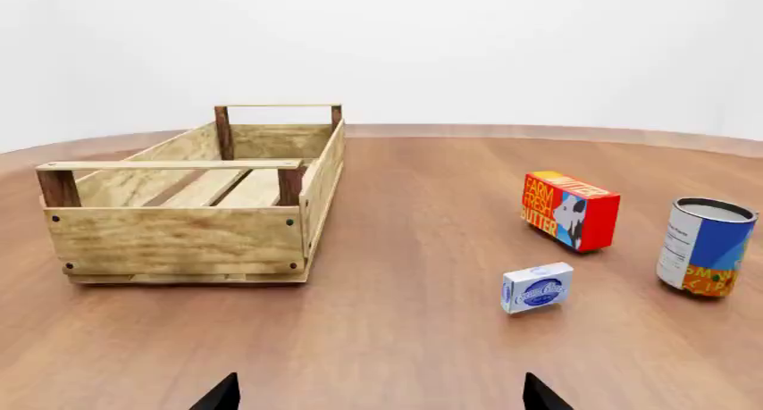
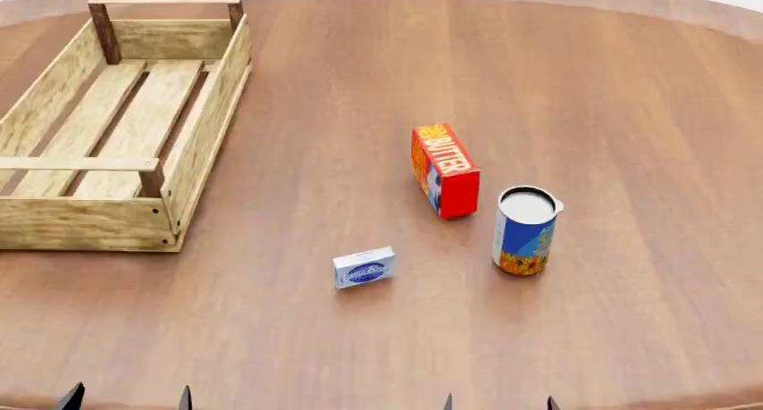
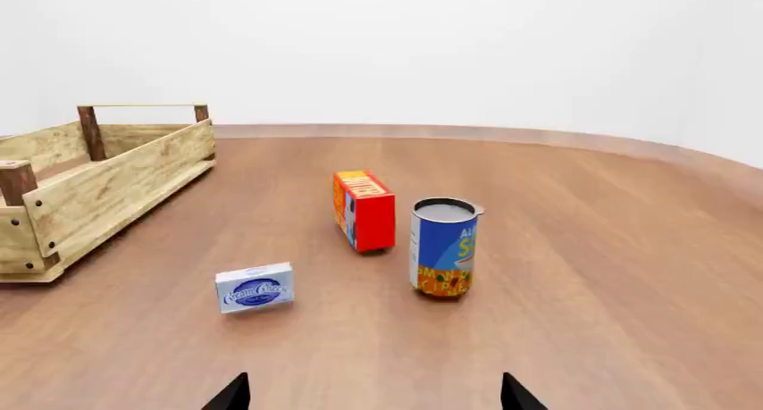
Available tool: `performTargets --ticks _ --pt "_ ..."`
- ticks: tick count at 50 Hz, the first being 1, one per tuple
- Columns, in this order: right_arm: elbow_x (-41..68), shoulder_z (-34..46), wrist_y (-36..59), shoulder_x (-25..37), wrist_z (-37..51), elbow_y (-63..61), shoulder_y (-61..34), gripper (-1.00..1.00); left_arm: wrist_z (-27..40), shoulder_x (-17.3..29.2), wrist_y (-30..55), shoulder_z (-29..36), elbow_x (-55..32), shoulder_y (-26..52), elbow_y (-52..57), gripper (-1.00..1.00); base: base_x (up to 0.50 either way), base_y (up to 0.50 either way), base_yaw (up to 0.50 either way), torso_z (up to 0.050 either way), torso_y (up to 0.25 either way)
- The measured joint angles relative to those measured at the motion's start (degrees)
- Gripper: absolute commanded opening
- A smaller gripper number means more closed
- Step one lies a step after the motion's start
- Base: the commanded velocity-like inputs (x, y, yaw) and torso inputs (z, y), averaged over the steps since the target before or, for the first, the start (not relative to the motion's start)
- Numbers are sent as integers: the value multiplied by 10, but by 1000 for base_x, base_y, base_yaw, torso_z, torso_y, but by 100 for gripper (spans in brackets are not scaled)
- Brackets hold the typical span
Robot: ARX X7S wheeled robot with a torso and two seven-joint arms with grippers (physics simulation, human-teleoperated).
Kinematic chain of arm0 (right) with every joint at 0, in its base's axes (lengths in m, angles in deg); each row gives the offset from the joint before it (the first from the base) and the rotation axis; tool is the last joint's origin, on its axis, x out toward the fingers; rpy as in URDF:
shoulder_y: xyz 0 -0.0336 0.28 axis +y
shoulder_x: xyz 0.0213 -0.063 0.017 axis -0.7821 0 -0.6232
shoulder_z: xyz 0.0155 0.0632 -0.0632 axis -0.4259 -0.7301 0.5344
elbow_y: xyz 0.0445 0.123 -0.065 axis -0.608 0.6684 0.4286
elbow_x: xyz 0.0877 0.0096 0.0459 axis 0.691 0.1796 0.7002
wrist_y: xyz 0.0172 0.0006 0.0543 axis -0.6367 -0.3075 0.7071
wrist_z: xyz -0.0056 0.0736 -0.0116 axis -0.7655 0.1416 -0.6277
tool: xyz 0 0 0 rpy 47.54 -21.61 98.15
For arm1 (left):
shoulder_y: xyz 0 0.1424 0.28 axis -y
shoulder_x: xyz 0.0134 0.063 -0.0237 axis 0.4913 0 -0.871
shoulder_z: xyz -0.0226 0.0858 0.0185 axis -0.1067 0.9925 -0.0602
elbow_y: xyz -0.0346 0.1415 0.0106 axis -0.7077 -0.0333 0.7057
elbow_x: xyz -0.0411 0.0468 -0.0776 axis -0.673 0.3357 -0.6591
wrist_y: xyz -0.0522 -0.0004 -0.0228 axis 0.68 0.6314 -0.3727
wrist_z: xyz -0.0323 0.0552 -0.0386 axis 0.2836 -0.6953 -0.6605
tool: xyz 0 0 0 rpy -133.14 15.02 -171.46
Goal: Pick up the cream cheese and put it in the tray.
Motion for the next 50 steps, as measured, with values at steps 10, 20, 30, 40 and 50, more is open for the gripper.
performTargets --ticks 10,20,30,40,50 --pt "8 14 -6 13 14 2 0 100 12 10 1 13 -12 1 0 100 3 88 0 0 0" --pt "10 33 -12 25 29 8 -2 100 26 23 1 27 -25 1 0 100 59 409 0 0 0" --pt "17 47 -14 35 38 12 -4 100 38 33 0 38 -35 1 0 100 112 414 0 0 0" --pt "24 57 -15 43 45 11 -4 100 45 42 -7 49 -42 0 0 100 177 401 0 0 0" --pt "32 67 -15 50 51 11 -4 100 52 49 -8 58 -46 1 -1 100 223 376 0 34 8"
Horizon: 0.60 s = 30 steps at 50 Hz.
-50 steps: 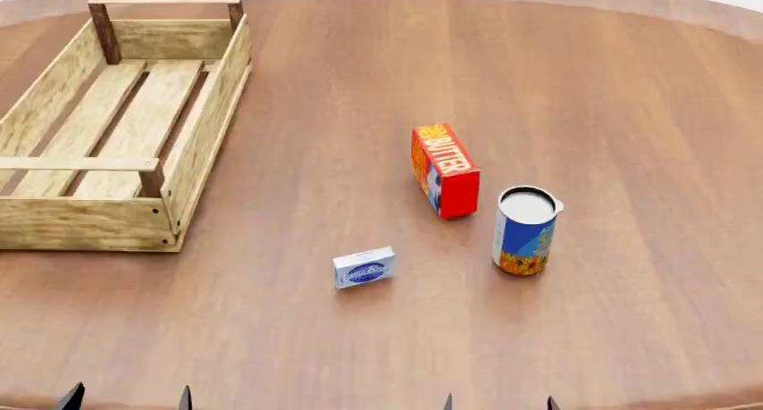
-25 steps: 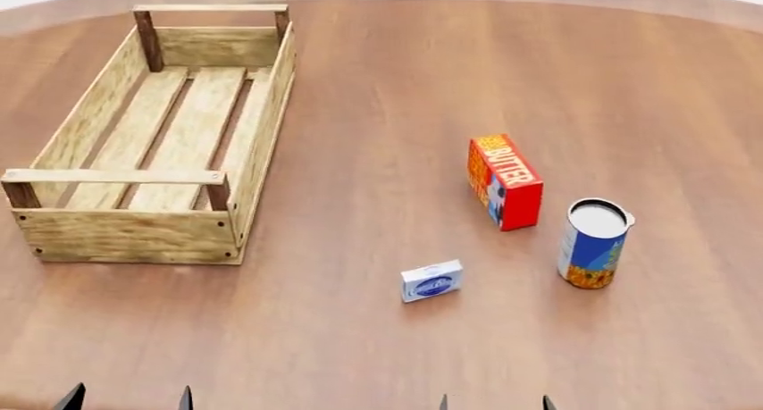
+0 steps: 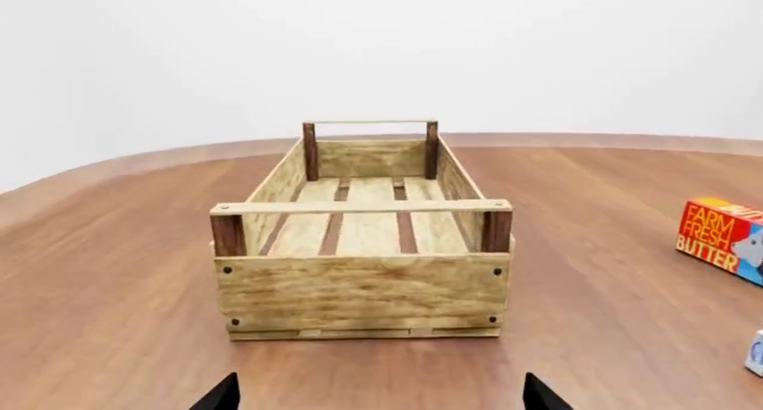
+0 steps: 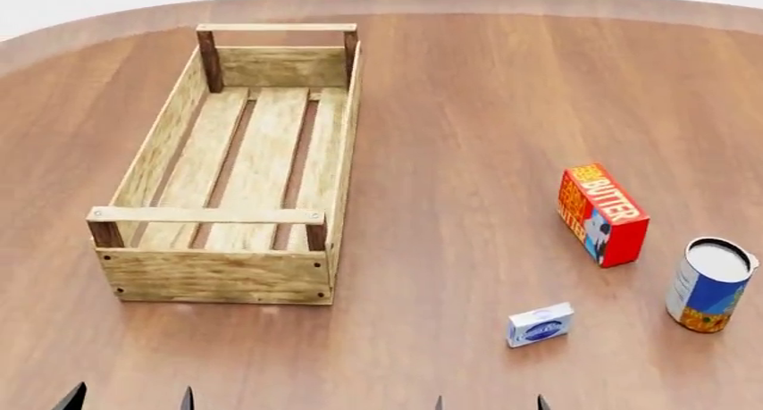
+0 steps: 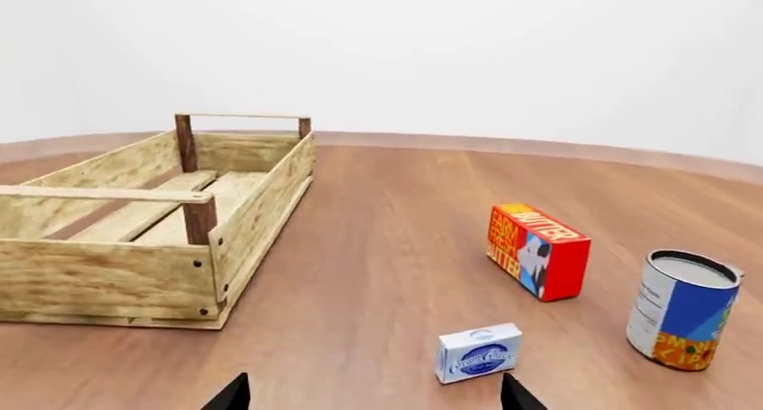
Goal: Pick up the cream cheese and put it in the tray.
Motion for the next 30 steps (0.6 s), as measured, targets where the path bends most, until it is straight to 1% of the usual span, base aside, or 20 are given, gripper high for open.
performTargets --ticks 15,19,30 --pt "11 12 -2 9 9 1 -1 100 12 10 3 13 -6 1 0 100 223 343 0 50 13" --pt "14 15 -2 10 10 0 -1 100 14 13 3 15 -8 1 0 100 223 10 0 50 0" --pt "23 21 -1 16 15 1 -3 100 20 18 6 22 -13 4 -1 100 0 0 0 50 0"
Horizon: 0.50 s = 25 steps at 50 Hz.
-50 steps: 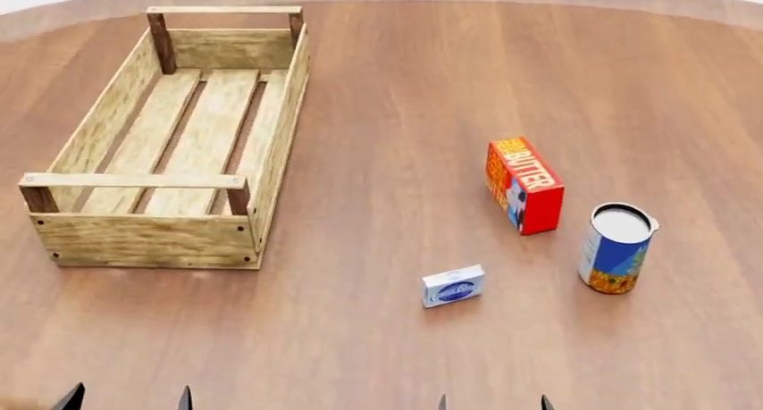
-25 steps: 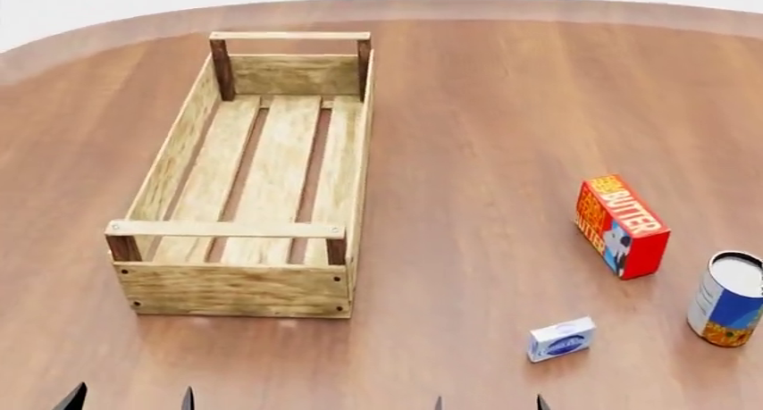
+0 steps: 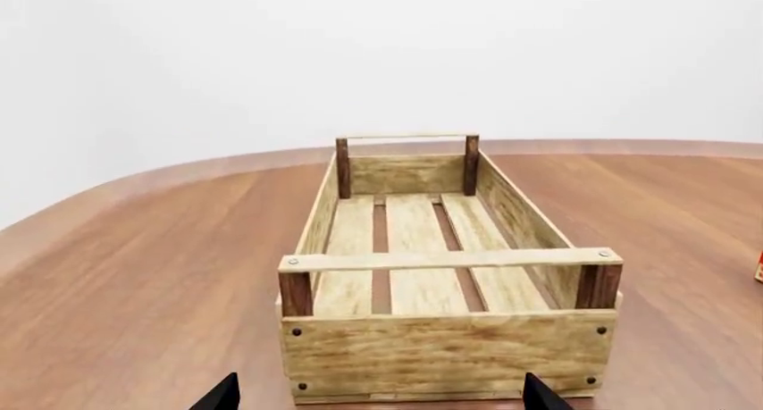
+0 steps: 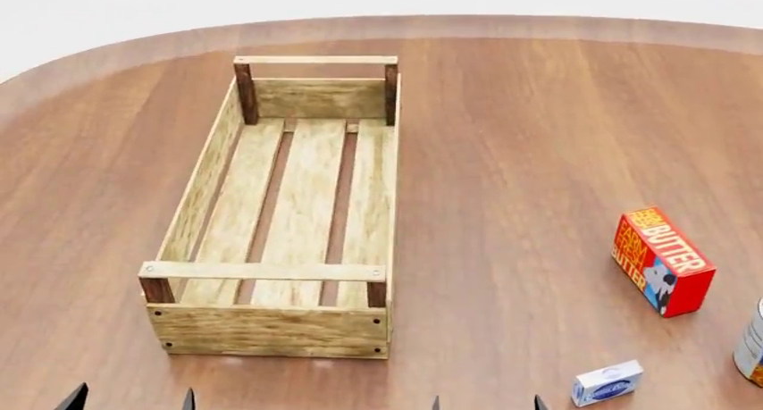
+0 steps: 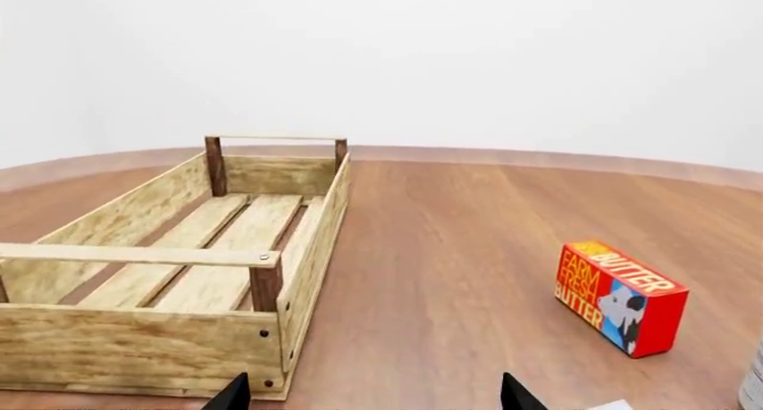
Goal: Pick up the cream cheese and put it in the tray.
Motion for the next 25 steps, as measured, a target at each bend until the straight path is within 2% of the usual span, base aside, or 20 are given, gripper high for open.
performTargets --ticks 22,25 --pt "12 12 1 9 9 1 -2 100 10 8 0 11 -12 3 -3 100 3 0 0 50 0" --pt "11 15 0 11 10 1 -1 100 11 10 -2 12 -13 2 -3 100 357 0 0 7 0"
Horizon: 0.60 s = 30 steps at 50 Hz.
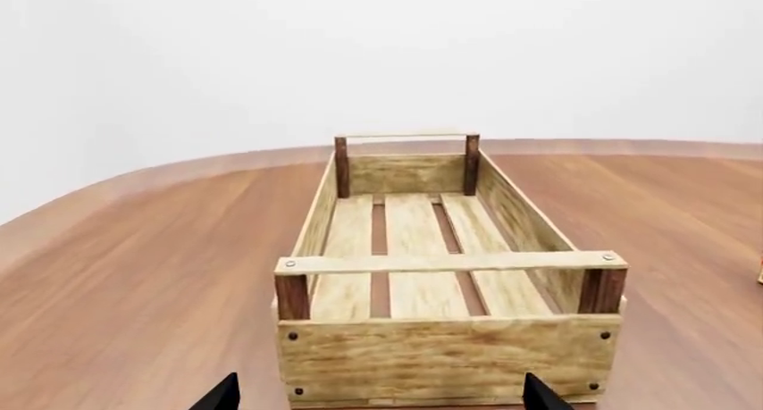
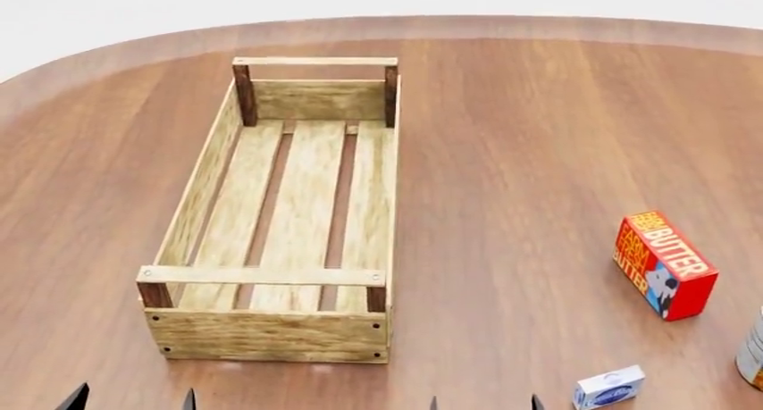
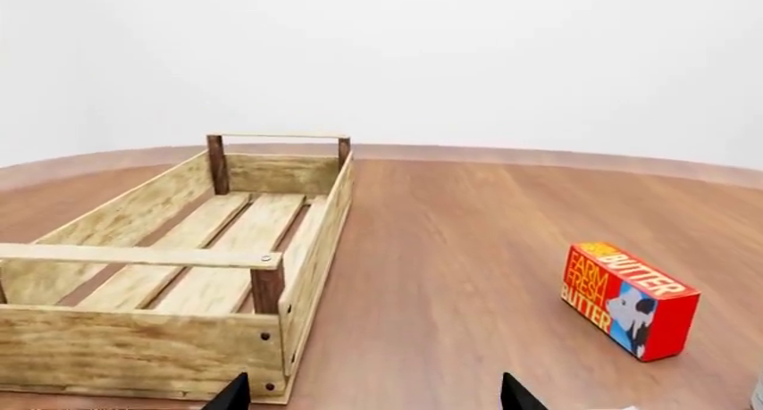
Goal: Pick up the cream cheese and put it in the tray.
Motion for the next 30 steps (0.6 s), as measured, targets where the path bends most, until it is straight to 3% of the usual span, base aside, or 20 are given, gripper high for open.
performTargets --ticks 30 --pt "4 15 -7 12 12 1 -2 100 11 10 -5 12 -10 1 1 100 498 15 0 0 0"
